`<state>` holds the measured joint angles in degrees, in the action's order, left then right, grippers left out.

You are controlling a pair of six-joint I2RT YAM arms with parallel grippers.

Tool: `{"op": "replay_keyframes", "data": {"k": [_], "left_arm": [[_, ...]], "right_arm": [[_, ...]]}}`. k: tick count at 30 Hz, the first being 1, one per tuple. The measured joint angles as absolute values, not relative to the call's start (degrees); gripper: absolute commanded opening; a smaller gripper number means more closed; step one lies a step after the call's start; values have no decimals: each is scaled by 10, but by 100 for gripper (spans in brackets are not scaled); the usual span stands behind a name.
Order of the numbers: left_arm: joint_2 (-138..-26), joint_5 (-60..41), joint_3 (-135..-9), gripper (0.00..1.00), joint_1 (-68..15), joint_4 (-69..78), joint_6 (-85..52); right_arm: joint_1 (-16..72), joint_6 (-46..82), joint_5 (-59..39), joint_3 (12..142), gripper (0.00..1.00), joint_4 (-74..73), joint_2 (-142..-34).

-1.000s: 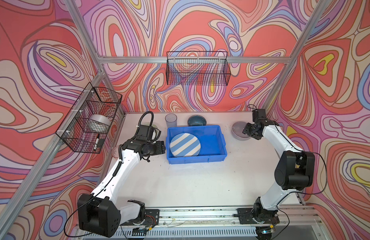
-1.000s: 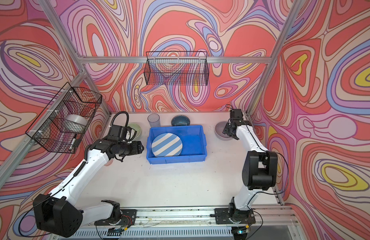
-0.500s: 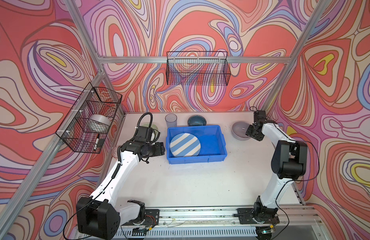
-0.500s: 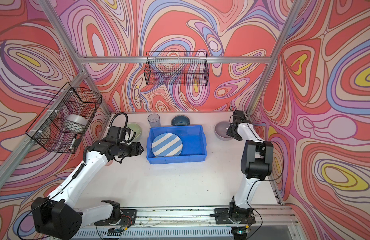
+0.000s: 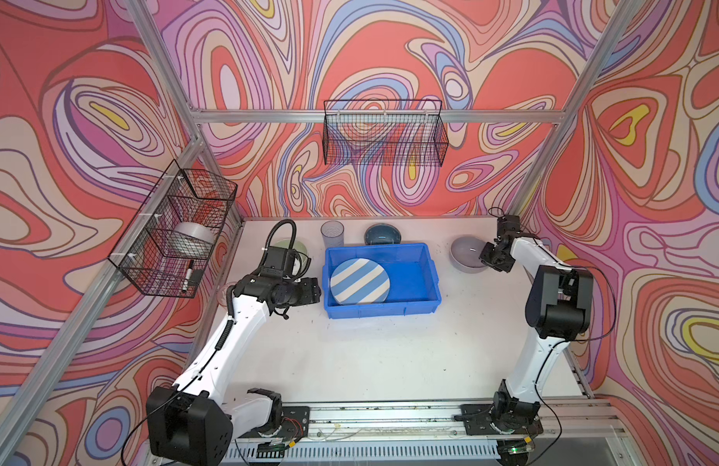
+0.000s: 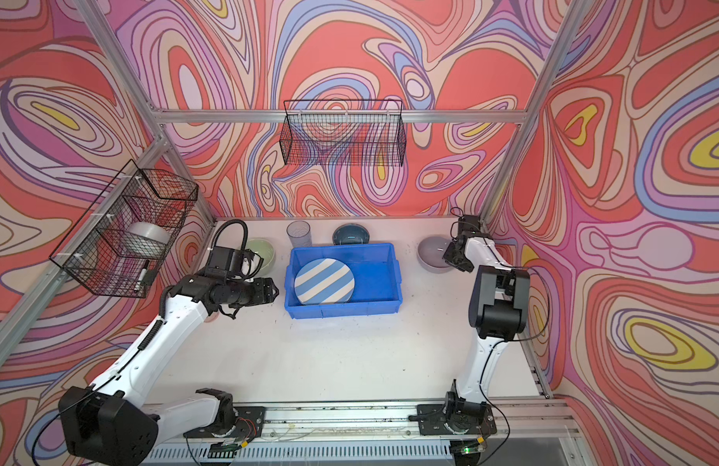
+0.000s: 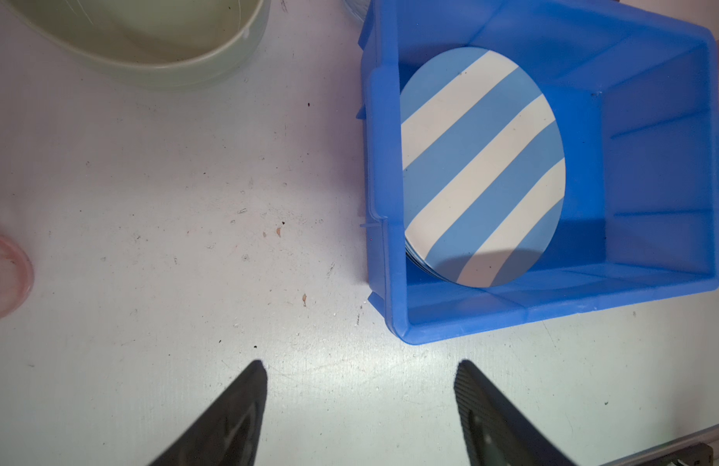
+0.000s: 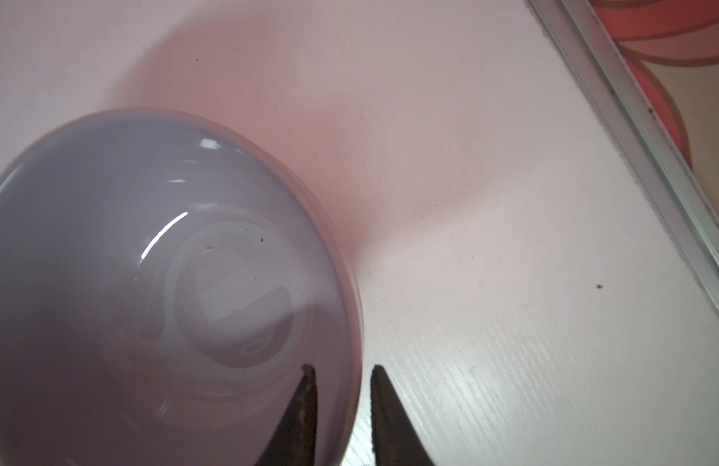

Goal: Place the mixed dishes into the plastic bin
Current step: 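Pinch the grey-lavender bowl rim with the right gripper, then lift the grey-lavender bowl over the bin with the right gripper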

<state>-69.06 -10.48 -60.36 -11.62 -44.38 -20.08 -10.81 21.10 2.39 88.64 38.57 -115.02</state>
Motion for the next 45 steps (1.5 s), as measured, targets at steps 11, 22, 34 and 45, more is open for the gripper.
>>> {"op": "replay_keyframes", "data": {"k": [11, 22, 34, 45], "left_arm": [[-691, -105, -604, 77, -116, -444, -201], [-690, -105, -604, 77, -116, -448, -201], [-690, -104, -603, 78, -116, -448, -201], [-691, -98, -604, 78, -109, -448, -201]], "right_arm": [[-113, 196, 1, 924, 14, 416, -1190], [-117, 185, -15, 929, 0, 430, -1195], [-117, 182, -58, 908, 0, 474, -1147], [-109, 165, -106, 914, 0, 533, -1003]]}}
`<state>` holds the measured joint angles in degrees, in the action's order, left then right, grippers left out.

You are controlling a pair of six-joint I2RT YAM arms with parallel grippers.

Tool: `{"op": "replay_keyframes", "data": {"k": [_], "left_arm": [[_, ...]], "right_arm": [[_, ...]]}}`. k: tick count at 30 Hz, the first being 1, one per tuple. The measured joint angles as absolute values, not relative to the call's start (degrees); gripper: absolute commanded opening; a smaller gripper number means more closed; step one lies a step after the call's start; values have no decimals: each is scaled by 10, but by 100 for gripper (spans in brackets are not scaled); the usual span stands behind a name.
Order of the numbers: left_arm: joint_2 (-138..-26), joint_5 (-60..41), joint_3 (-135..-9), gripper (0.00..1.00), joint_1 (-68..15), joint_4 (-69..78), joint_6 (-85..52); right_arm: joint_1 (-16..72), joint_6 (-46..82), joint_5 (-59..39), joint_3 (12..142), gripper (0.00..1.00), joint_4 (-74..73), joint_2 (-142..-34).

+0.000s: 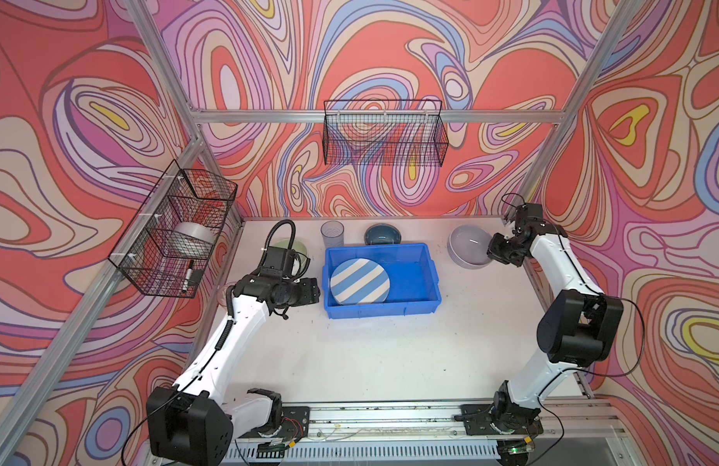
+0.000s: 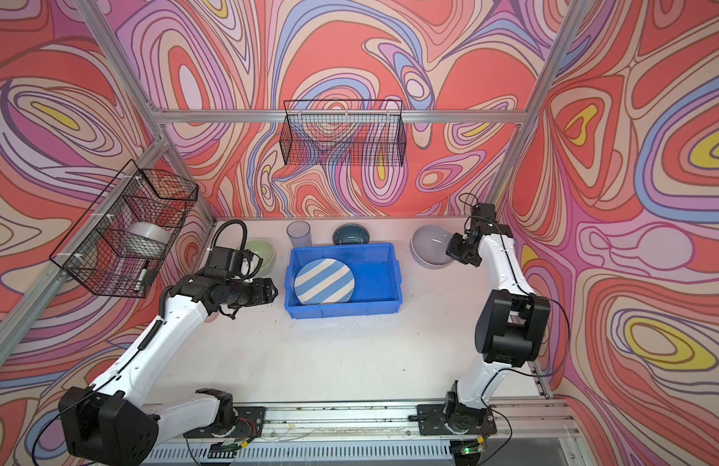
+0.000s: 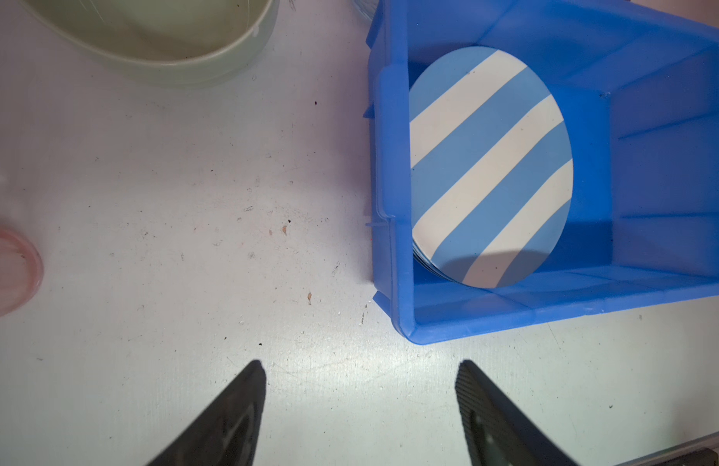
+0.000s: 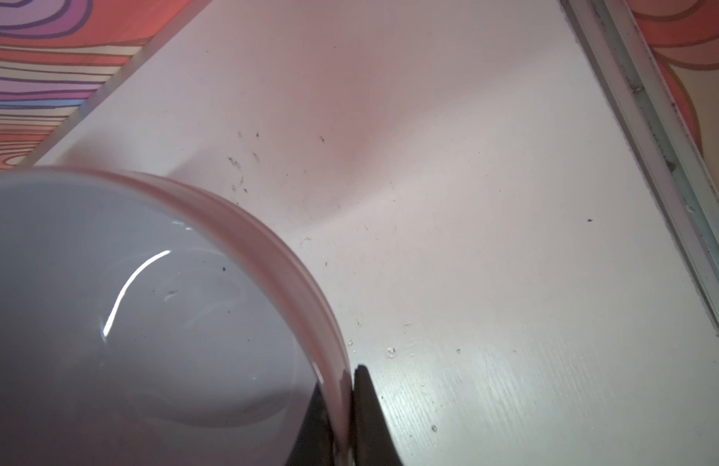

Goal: Place the mixed dishes into the plastic bin
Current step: 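Lift the grey-lavender bowl over the bin with the right gripper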

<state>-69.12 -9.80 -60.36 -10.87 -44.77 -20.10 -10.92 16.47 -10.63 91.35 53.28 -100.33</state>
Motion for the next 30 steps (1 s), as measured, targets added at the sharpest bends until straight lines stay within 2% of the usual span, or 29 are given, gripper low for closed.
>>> {"op": "replay_keyframes", "data": {"k": [8, 19, 23, 30], "left_arm": [[-695, -91, -607, 78, -101, -449, -201], [-694, -83, -607, 79, -96, -457, -195], [-691, -76, -607, 88, -93, -461, -190], [-663, -60, -607, 89, -93, -466, -182]], "right_arm": [[-44, 141, -132, 976, 0, 593, -1002], [99, 134, -129, 1078, 0, 627, -1033], [151, 135, -121, 1117, 0, 631, -1074], [221, 136, -106, 1164, 0, 644, -1140]]}}
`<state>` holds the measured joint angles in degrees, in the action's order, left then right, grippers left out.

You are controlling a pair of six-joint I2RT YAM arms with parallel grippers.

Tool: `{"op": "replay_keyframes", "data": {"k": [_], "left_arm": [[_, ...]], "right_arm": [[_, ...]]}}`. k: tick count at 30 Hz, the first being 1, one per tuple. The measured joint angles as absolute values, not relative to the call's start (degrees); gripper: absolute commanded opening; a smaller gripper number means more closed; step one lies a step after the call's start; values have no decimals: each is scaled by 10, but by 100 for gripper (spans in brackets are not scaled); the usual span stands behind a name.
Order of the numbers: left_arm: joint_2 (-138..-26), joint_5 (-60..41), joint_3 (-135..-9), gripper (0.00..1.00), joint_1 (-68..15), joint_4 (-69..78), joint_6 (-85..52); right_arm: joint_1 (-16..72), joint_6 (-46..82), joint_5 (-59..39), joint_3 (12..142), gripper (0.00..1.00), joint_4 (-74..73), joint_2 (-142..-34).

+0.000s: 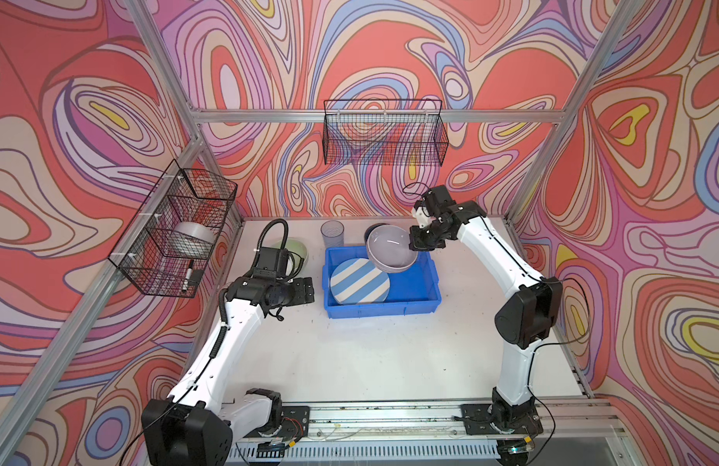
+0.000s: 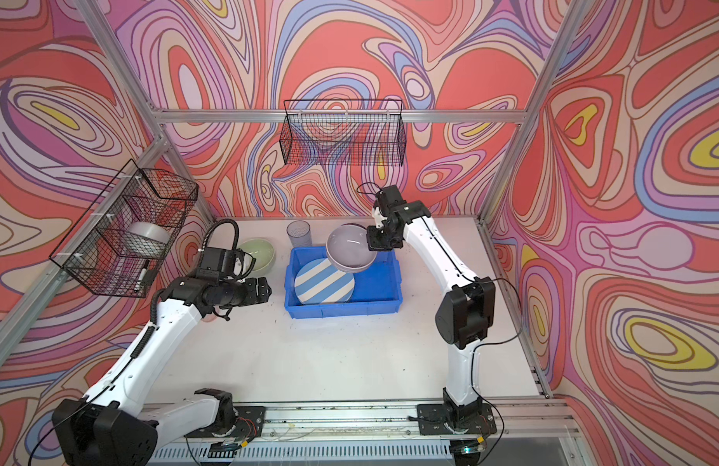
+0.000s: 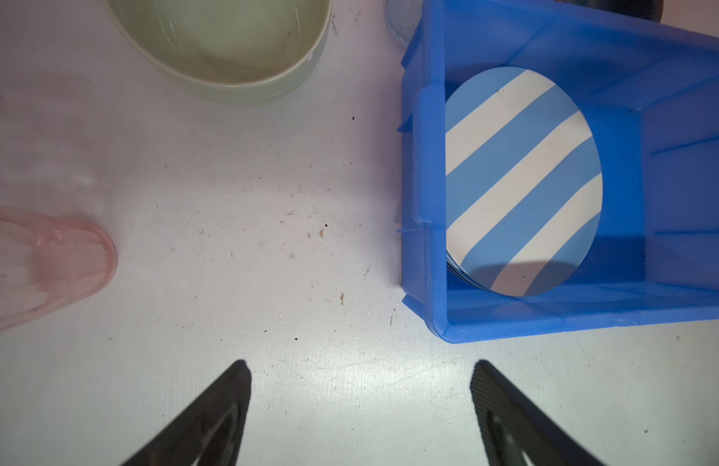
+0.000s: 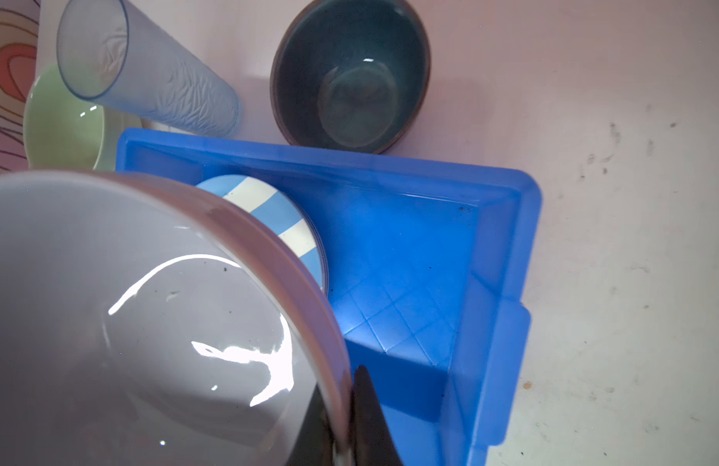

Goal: Place the mixed dishes into the plastic bin
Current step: 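Lift the grey-lavender bowl over the bin with the right gripper, then lower the bowl onto the striped plates and open the right gripper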

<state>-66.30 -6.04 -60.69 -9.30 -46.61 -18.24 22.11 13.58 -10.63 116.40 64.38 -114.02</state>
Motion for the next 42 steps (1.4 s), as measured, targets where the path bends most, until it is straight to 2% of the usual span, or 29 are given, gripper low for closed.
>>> {"op": "replay_keyframes", "data": {"k": [7, 19, 42], "left_arm": [[-661, -55, -607, 90, -93, -470, -182], [-661, -49, -606, 90, -90, -470, -180], [-661, -52, -593, 90, -88, -469, -180]], "right_arm": [[265, 141, -99, 1178, 0, 641, -1185], [289, 168, -90, 1182, 0, 613, -1260], [317, 192, -65, 1200, 2, 579, -1301]]}}
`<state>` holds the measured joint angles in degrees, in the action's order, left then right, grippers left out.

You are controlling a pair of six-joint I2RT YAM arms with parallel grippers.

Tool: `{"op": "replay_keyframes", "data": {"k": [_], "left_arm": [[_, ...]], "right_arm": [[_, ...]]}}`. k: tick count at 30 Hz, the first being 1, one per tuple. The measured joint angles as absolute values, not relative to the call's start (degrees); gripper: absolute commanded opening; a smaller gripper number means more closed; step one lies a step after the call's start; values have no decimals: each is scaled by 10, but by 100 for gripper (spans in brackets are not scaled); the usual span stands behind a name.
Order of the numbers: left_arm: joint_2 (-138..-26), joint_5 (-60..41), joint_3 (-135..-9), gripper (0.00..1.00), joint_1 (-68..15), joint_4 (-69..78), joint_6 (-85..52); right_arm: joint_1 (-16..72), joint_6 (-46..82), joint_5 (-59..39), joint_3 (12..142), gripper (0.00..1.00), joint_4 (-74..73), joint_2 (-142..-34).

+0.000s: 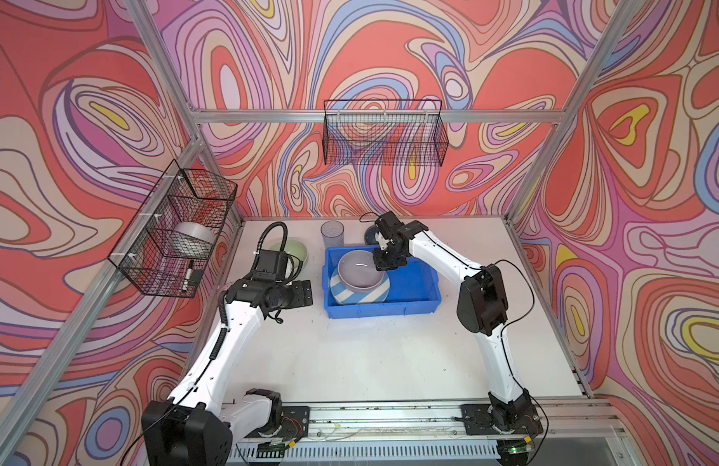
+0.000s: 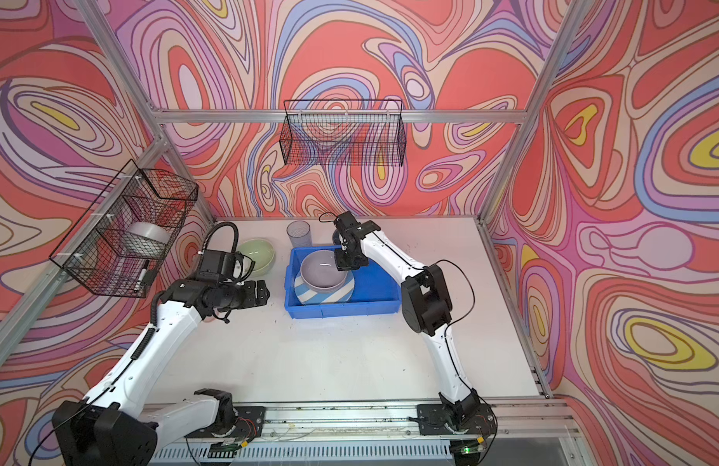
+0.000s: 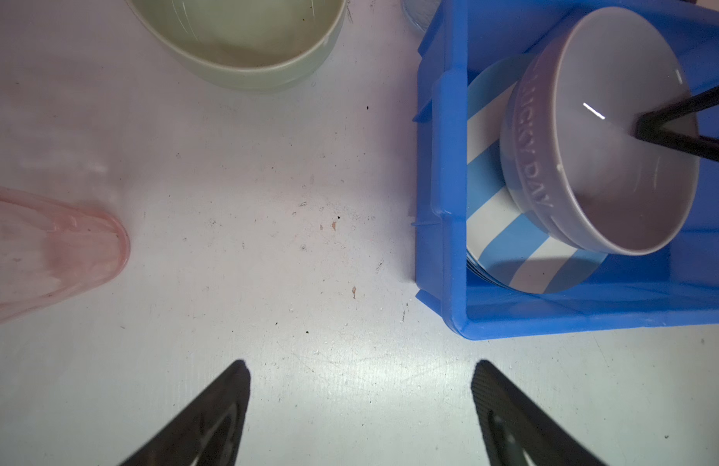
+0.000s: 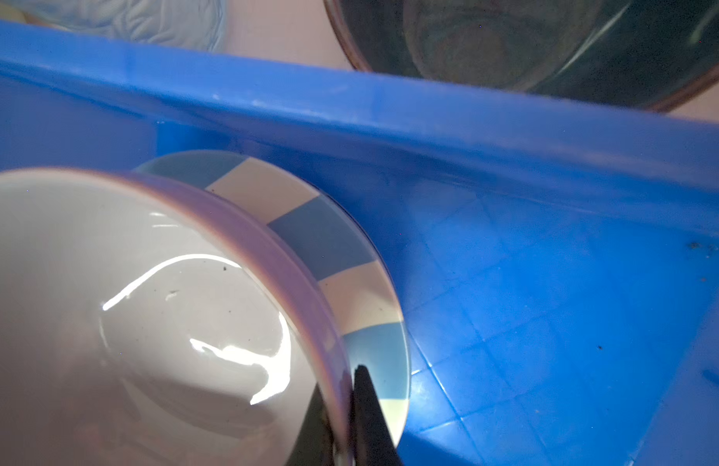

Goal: Place the mixed dishes into the plastic bin
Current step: 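Lower the bowl onto the striped plates and open the right gripper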

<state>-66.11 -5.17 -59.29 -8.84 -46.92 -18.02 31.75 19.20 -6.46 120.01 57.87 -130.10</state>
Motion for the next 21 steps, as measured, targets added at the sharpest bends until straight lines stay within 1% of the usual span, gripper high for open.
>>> {"op": "replay_keyframes", "data": {"k": [5, 9, 13, 21], "left_arm": [[-661, -54, -592, 90, -86, -469, -180], [-661, -53, -592, 90, -86, -469, -180], [-662, -53, -592, 90, -84, -469, -181], [-695, -52, -595, 89, -70, -468, -185]], "right_arm": [[320, 192, -58, 1200, 6, 579, -1301], [321, 192, -58, 1200, 12, 579, -1301], [323, 193, -60, 1202, 15, 575, -1301], [323, 198, -64, 1203, 24, 574, -1301]]}}
